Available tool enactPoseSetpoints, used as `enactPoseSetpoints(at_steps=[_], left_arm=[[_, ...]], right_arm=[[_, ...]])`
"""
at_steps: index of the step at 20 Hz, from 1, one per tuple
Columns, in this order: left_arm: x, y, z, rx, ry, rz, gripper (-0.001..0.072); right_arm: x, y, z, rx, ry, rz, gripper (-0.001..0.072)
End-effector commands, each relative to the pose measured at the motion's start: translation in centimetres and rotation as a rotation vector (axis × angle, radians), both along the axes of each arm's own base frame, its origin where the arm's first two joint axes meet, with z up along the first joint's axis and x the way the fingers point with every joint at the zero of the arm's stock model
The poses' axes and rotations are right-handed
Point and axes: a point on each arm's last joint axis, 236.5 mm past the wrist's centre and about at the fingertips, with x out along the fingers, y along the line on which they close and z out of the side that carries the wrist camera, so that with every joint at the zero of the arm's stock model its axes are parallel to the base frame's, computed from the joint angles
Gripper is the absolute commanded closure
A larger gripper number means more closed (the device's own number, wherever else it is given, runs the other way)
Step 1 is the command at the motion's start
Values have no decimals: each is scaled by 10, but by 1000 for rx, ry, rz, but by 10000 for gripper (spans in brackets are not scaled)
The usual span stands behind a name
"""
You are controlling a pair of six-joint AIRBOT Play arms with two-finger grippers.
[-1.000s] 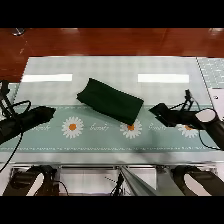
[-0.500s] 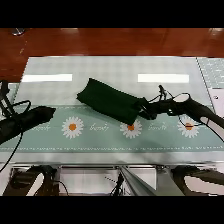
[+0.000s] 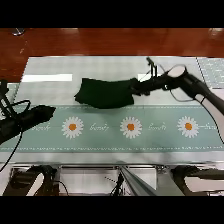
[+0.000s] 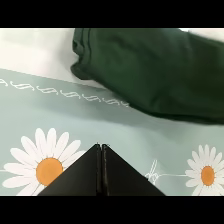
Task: Fold the shirts.
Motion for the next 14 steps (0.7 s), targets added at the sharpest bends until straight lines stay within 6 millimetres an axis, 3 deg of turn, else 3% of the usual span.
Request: enactPoseSetpoints(at_steps=[1, 4, 6, 11, 14], left_arm=[[0, -2, 1, -15, 0, -1, 670], [0, -2, 1, -15, 1, -1, 670], [0, -2, 1, -15, 1, -1, 670], [0, -3, 1, -18, 2, -2, 670], [-1, -3, 1, -19, 4, -3, 670]], right_arm=[[45, -28, 88, -123, -192, -14, 680], [61, -66, 161, -149, -299, -69, 680], [59, -96, 191, -150, -314, -96, 680], [45, -194, 217, -169, -255, -264, 680], [16, -255, 222, -208, -193, -361, 680]])
